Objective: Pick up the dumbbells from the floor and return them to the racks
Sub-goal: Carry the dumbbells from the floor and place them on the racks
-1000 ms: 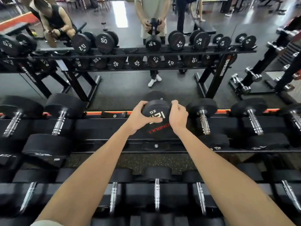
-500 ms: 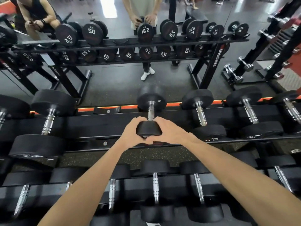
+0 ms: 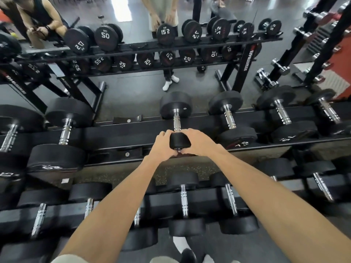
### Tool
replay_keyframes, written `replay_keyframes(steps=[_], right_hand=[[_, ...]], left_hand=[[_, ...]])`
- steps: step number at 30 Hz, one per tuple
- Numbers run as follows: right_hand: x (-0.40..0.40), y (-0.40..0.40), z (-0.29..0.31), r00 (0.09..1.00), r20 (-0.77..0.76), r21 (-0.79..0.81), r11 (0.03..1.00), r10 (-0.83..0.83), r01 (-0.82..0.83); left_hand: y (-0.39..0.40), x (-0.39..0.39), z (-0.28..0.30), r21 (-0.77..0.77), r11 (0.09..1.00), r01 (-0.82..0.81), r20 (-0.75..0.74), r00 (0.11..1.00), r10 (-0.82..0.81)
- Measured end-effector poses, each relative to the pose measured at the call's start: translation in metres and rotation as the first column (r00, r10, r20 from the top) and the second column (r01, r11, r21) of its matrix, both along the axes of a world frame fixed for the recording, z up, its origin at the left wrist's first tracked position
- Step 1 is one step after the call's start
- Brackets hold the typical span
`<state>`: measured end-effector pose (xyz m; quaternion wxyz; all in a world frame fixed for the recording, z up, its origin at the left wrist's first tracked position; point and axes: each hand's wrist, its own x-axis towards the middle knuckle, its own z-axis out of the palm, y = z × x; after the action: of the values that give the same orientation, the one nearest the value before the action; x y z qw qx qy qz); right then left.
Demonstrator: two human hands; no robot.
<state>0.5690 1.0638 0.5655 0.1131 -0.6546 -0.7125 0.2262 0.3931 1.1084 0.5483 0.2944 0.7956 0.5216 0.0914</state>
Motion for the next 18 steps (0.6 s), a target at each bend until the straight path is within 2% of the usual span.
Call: replay_keyframes(steps=[3, 6, 10, 14, 18], right_hand=[[-0.005, -0.013, 0.003, 0.997, 0.046, -0.009, 0.998, -0.057, 0.057], [-0.003, -0.030, 0.010, 0.995, 0.029, -0.025, 0.995, -0.095, 0.096], [0.003, -0.062, 0.022, 0.957, -0.195, -0.066, 0.976, -0.215, 0.206], [0.012, -0.114, 0.044, 0.772, -0.471, -0.018, 0.879, -0.427, 0.476], [0.032, -0.182, 0.062, 0.584, -0.579, 0.016, 0.708, -0.569, 0.706]], left_hand=[[-0.016, 0.001, 0.015, 0.026, 1.000, 0.010, -0.082, 0.997, -0.008], [-0.035, 0.001, 0.030, 0.026, 1.000, 0.017, -0.137, 0.990, -0.013], [-0.056, -0.003, 0.055, 0.004, 0.998, 0.064, -0.092, 0.994, -0.064], [-0.084, 0.008, 0.077, 0.024, 0.993, 0.113, 0.012, 0.993, -0.114], [-0.126, 0.043, 0.097, 0.031, 0.966, 0.257, 0.091, 0.962, -0.259]])
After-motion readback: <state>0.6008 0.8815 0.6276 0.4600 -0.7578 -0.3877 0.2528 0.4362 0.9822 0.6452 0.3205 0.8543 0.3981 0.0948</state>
